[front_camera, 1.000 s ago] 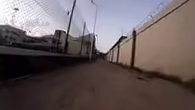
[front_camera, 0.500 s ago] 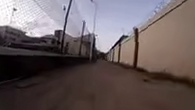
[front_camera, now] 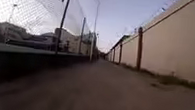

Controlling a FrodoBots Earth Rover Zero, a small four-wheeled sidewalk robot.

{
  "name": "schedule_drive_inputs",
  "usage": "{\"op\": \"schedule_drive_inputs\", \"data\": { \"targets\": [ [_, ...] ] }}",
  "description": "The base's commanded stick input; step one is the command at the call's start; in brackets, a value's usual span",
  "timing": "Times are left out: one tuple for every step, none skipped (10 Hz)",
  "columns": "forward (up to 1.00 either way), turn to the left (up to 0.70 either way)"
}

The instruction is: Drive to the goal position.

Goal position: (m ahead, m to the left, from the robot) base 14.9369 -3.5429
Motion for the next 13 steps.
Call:
{"op": "schedule_drive_inputs", "data": {
  "targets": [
    [1.00, 0.00],
    [1.00, 0.00],
    [1.00, 0.00],
    [1.00, 0.00],
    [1.00, 0.00],
    [1.00, 0.00],
    [1.00, 0.00],
    [1.00, 0.00],
    [1.00, 0.00],
    [1.00, 0.00],
    [1.00, 0.00],
    [1.00, -0.24],
    [1.00, -0.32]
  ]
}}
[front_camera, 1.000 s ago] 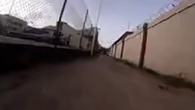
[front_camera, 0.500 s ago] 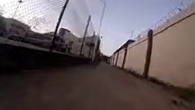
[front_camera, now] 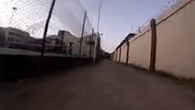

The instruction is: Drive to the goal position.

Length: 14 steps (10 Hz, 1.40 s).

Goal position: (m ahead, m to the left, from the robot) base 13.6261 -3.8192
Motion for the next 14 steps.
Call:
{"op": "schedule_drive_inputs", "data": {
  "targets": [
    [1.00, -0.07],
    [1.00, 0.00],
    [1.00, 0.00],
    [1.00, 0.00],
    [1.00, 0.00],
    [1.00, 0.00],
    [1.00, 0.00],
    [1.00, 0.00],
    [1.00, 0.00],
    [1.00, 0.00],
    [1.00, 0.00],
    [1.00, 0.00],
    [1.00, -0.26],
    [1.00, -0.30]
  ]
}}
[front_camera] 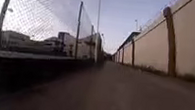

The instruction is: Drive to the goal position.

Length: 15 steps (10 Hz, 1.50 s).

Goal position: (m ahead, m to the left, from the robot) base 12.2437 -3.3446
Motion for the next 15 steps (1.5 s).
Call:
{"op": "schedule_drive_inputs", "data": {
  "targets": [
    [1.00, -0.08],
    [1.00, -0.02],
    [1.00, 0.00],
    [1.00, 0.00],
    [1.00, 0.00],
    [1.00, 0.00],
    [1.00, -0.10],
    [1.00, -0.36],
    [1.00, -0.38],
    [1.00, -0.04],
    [1.00, 0.00],
    [1.00, 0.00],
    [1.00, 0.00],
    [1.00, 0.00],
    [1.00, 0.00]
  ]
}}
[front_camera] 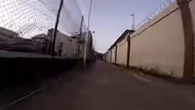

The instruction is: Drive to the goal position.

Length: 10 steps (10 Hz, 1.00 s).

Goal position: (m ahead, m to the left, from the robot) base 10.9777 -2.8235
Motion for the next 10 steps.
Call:
{"op": "schedule_drive_inputs", "data": {
  "targets": [
    [1.00, 0.00],
    [1.00, 0.00],
    [1.00, 0.00],
    [1.00, 0.00],
    [1.00, 0.00],
    [1.00, 0.00],
    [1.00, 0.00],
    [1.00, 0.00],
    [1.00, -0.03],
    [1.00, -0.16]
  ]
}}
